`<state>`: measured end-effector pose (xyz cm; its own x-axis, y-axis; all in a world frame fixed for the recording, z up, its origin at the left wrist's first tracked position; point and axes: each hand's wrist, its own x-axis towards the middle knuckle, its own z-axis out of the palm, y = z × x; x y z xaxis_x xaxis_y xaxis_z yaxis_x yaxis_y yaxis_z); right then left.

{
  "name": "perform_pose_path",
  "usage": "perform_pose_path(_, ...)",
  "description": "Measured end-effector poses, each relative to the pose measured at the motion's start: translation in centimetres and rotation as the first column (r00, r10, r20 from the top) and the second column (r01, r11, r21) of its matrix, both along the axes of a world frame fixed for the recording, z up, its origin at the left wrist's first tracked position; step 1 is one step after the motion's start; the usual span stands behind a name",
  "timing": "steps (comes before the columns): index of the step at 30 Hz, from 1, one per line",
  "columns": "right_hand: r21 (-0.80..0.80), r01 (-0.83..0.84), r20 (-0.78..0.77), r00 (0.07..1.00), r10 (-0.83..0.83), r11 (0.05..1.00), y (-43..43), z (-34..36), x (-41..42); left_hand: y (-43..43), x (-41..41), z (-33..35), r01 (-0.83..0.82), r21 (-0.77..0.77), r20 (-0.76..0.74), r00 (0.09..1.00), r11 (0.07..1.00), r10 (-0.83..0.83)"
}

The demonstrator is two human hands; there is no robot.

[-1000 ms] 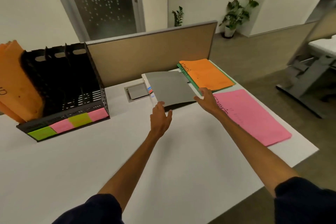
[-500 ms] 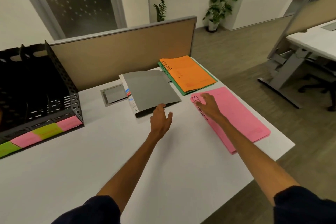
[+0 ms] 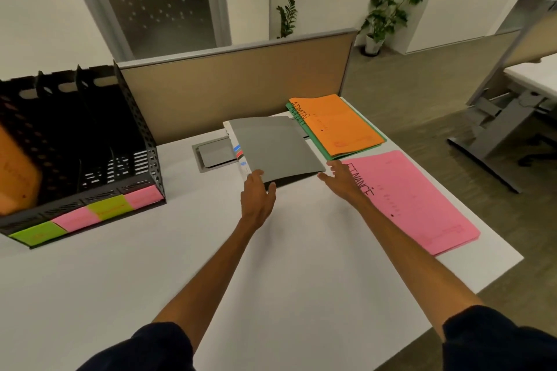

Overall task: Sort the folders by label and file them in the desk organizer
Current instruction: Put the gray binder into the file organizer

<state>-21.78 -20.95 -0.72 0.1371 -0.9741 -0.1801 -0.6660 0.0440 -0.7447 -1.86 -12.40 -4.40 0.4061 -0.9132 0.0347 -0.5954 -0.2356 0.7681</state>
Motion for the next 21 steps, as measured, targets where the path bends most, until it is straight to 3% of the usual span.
perform_pose_path(5,0.046,-0.009,-0.019,1.0,0.01,0.999,-2.5,-0.7,2.1,-1.4,2.4,-0.3,-0.12,-0.009,-0.067,0.991,0.993,0.119)
perform_pose_path(11,0.167,0.018,-0.049,0.999,-0.01,0.986,-5.3,-2.7,3.6,-3.5,4.8,-2.0,-0.138,0.155,-0.09,0.984,0.978,0.153)
perform_pose_path(15,0.229,0.015,-0.063,0.998,-0.001,0.973,-7.1,-4.2,4.6,-4.5,6.2,-2.7,-0.167,0.21,-0.193,0.959,0.963,0.209)
perform_pose_path(21,0.195,0.049,-0.234,0.972,-0.002,0.98,-9.1,-5.8,5.6,-6.0,7.7,-3.5,-0.148,0.297,-0.404,0.876,0.943,0.264)
